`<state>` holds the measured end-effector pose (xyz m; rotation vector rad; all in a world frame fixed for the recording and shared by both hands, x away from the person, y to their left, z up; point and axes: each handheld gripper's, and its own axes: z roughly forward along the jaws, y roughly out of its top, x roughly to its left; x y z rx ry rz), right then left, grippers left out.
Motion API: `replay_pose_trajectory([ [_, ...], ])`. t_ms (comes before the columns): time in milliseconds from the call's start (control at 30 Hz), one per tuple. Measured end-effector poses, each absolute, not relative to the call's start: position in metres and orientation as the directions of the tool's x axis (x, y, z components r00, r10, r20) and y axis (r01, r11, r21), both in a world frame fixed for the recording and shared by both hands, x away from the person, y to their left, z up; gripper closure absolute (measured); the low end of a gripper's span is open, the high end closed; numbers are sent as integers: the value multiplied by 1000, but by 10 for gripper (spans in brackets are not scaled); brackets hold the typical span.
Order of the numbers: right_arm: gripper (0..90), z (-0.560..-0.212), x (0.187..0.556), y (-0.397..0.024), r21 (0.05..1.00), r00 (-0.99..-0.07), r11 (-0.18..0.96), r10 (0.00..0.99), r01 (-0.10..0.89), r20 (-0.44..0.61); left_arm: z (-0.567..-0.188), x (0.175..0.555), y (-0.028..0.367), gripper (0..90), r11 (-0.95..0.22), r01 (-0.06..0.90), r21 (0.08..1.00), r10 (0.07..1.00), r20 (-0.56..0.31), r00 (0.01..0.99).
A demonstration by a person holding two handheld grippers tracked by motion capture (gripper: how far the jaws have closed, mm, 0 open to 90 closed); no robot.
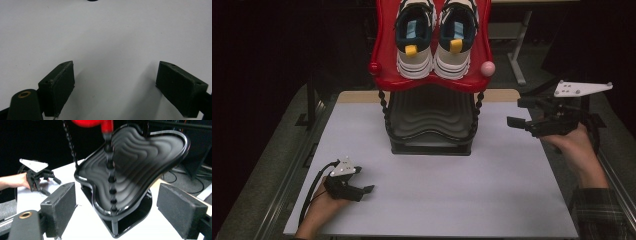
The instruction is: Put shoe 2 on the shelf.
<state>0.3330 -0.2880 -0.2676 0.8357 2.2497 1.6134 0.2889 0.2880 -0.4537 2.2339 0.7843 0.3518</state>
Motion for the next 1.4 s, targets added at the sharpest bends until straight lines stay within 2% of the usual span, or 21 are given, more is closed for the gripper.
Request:
replay_pose_trajectory([
  [267, 140, -306, 325, -291, 915, -796, 222, 587, 337, 151, -454, 289, 288, 145, -547, 430, 718, 630, 15, 777],
  [833, 135, -401, 308, -299, 855, -712, 254, 679, 452, 175, -454, 288, 288, 145, -548, 431, 717, 631, 15, 776],
  [1400, 121, -452, 294, -301, 745, -616, 343, 779, 572, 115, -454, 288, 288, 145, -546, 431, 718, 632, 15, 775],
])
